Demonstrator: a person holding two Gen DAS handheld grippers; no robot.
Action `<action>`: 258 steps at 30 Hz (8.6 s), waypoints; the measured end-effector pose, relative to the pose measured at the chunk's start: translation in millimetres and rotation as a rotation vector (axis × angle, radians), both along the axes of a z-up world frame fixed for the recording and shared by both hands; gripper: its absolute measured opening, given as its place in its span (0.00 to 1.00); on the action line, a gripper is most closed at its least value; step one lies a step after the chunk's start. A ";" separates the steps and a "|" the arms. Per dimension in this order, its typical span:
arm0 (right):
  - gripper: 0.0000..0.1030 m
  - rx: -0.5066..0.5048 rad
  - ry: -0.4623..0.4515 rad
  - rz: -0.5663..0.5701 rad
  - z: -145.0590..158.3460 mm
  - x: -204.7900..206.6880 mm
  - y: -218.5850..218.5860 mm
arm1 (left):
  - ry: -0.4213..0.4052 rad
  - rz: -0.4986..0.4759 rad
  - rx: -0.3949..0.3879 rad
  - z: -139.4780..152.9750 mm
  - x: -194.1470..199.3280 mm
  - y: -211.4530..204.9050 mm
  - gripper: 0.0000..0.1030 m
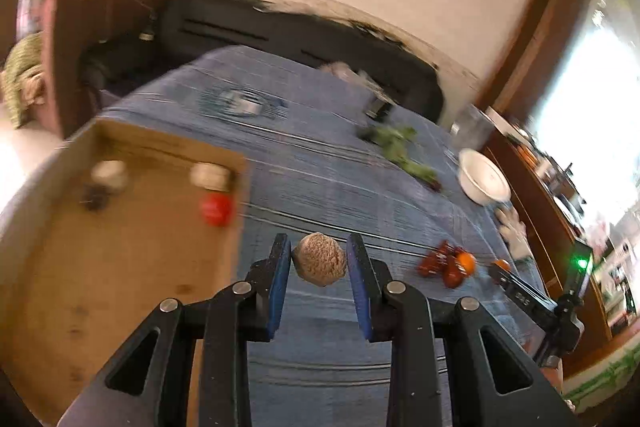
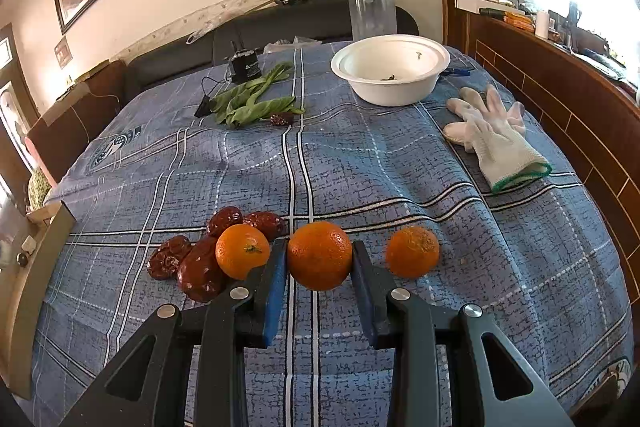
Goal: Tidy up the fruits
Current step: 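Carry the orange and beige piece into the cardboard box and open both tools, then move both open tools back over the dates and oranges on the table, then grasp a red date with the left tool while the right tool grasps an orange, then carry the date and orange into the cardboard box and open both tools, then move both open tools back over the remaining dates and orange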
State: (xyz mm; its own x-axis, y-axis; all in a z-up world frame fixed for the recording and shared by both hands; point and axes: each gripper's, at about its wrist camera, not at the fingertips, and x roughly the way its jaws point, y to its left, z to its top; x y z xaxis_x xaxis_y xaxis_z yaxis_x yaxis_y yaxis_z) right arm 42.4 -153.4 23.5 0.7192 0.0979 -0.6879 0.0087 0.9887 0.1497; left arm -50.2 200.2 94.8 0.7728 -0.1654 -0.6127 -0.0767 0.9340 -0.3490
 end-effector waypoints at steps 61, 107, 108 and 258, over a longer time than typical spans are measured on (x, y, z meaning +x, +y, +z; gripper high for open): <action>0.58 0.048 0.050 0.627 53.1 -29.8 311.3 | 0.099 0.199 -0.069 16.9 -38.6 151.1 0.60; 0.61 0.095 0.102 -0.122 -16.9 17.8 -55.3 | 0.190 -0.420 0.178 -72.9 107.8 -162.4 0.55; 0.60 0.094 0.100 -0.123 -17.0 18.0 -55.3 | 0.195 -0.429 0.178 -76.6 112.4 -165.7 0.51; 0.58 0.229 0.169 0.054 -13.1 38.4 30.4 | 0.120 -0.111 0.201 -19.9 -41.8 -64.6 0.87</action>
State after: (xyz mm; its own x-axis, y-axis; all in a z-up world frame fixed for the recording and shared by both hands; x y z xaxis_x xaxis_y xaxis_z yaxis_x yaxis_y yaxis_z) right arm 80.8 -123.0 10.4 0.5860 0.2996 -0.7529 0.0002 0.9291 0.3699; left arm -92.0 135.6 74.9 0.6770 -0.1102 -0.7277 0.0002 0.9887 -0.1496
